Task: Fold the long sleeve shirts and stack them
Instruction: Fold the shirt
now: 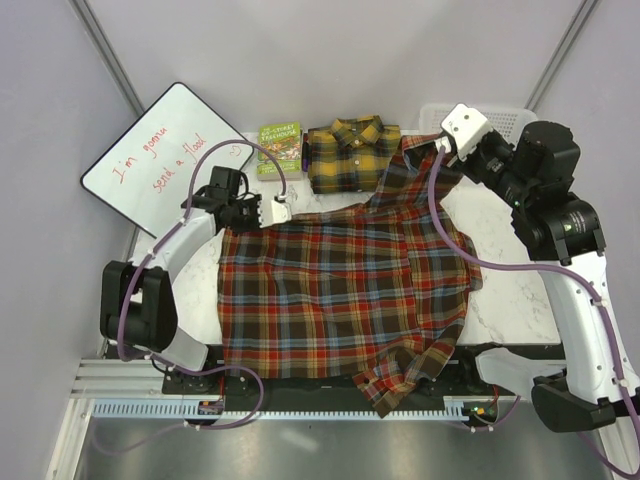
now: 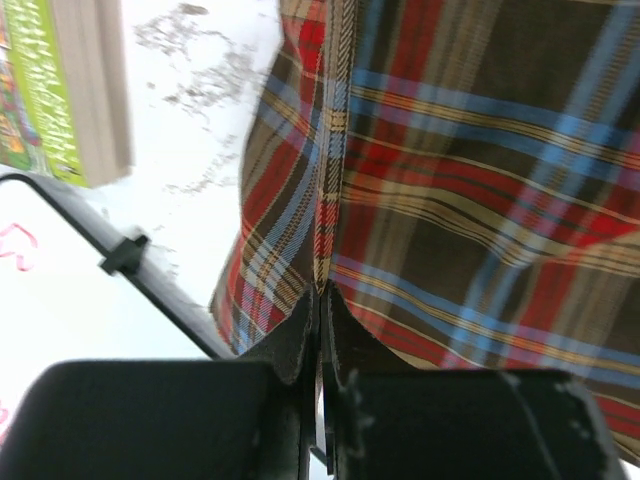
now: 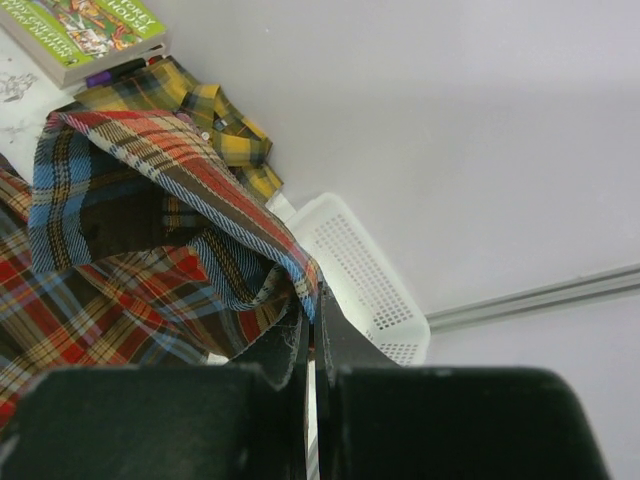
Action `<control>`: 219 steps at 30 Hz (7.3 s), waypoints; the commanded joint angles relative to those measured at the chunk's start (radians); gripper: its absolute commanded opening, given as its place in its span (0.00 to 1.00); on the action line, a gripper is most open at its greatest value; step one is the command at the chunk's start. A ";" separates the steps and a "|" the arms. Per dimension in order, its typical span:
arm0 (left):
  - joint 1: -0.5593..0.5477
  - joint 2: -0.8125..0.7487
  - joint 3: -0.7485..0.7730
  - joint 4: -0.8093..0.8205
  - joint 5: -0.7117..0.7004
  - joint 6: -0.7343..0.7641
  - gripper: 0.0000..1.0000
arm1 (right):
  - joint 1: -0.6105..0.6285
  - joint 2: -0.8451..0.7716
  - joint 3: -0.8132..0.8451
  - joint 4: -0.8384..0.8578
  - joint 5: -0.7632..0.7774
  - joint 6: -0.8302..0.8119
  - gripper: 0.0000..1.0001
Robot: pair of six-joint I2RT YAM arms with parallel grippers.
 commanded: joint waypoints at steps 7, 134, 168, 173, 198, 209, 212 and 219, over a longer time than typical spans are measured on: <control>-0.052 -0.065 -0.051 -0.139 -0.010 -0.112 0.07 | -0.001 -0.123 -0.054 -0.104 -0.035 -0.024 0.00; -0.770 -0.575 -0.171 -0.007 0.540 -0.295 0.02 | -0.398 0.661 -0.281 -0.070 -0.483 0.513 0.62; 0.052 -0.012 -0.148 0.301 0.476 -1.215 0.13 | -0.225 0.704 -0.143 -0.276 -0.402 0.209 0.67; 0.114 0.018 -0.192 0.315 0.468 -1.280 0.28 | -0.216 0.713 -0.155 -0.276 -0.379 0.200 0.66; 0.244 0.081 -0.175 0.201 0.401 -1.103 0.69 | -0.104 0.719 -0.198 -0.351 -0.344 0.146 0.71; 0.227 0.147 -0.158 0.195 0.411 -1.117 0.47 | -0.076 0.767 -0.238 -0.354 -0.334 0.123 0.67; 0.226 0.147 -0.161 0.197 0.425 -1.131 0.35 | -0.071 0.769 -0.238 -0.360 -0.334 0.113 0.51; 0.224 0.101 -0.137 0.130 0.414 -1.157 0.02 | -0.071 0.769 -0.216 -0.385 -0.324 0.090 0.17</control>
